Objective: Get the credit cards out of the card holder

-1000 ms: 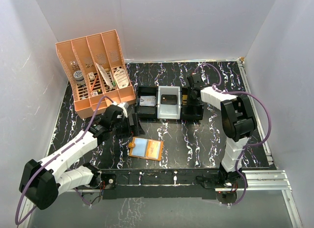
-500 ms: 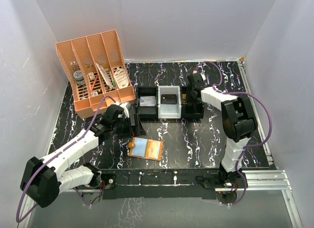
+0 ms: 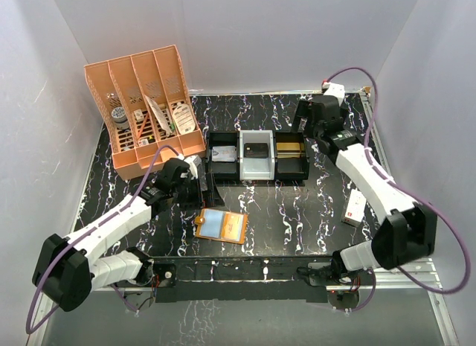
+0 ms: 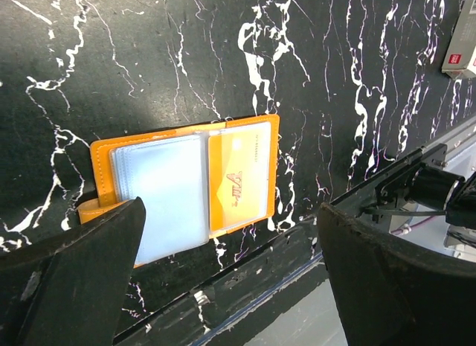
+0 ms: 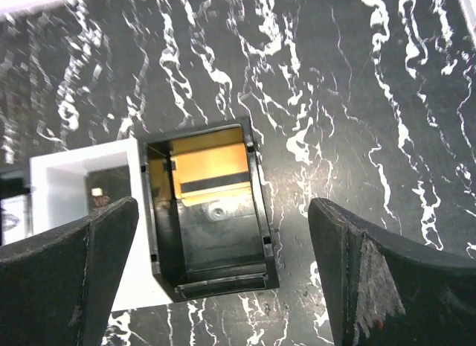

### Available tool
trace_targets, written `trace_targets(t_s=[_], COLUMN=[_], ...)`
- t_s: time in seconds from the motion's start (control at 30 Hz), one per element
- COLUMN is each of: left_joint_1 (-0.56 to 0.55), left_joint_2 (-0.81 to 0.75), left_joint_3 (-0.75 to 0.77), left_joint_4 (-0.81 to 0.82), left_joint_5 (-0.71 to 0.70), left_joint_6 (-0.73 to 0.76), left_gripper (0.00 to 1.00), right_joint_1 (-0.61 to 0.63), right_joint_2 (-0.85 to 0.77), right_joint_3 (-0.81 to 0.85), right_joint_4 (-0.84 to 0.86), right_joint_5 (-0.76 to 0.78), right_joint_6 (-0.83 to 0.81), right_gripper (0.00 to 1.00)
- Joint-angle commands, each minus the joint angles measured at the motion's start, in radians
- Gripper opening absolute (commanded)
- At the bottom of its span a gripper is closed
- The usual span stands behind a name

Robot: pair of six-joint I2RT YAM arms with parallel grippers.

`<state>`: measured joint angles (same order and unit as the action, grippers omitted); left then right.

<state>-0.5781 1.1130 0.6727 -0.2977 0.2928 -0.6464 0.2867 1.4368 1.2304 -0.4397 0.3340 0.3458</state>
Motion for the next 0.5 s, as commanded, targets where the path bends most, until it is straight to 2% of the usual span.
trace_targets(t_s=[0.0,0.2,0.27,0.3,0.37,0.47], left_joint_1=[0.003,0.004,0.005,0.006,0.006,0.006], left_joint_2=[-0.060,-0.155,-0.187,-0.192,-0.185,-0.162], left_joint_3=[0.032,0.025,0.002,-0.005,-0.011,-0.017], left_joint_4=[-0.011,-0.057,-0.037,-0.023,-0.018,-0.002], left_joint_5=[-0.063,-0.198,-0.192,-0.176,-0.136,-0.092], left_joint_6=[0.004,-0.021,-0.024,-0.025,-0.034,-0.041], left_gripper=[0.99,0.99,0.99,0.99,0.99,0.98], right_joint_1=[-0.002,-0.002,-0.001,0.006,0.051,0.210], right_joint_2=[-0.157,-0.299,-0.336,-0.356,-0.388,-0.396], right_joint_3=[-0.031,-0.200,-0.287,-0.347,-0.454,-0.549], right_joint_4=[0.054,0.095,0.118,0.157,0.204,0.235], right_joint_5=[0.019,-0.401,-0.531,-0.581,-0.593,-0.465], right_joint_6=[0.042,0.196,0.324,0.382,0.489,0.615], right_gripper=[0.98,0.96,0.83,0.73,0.56,0.53])
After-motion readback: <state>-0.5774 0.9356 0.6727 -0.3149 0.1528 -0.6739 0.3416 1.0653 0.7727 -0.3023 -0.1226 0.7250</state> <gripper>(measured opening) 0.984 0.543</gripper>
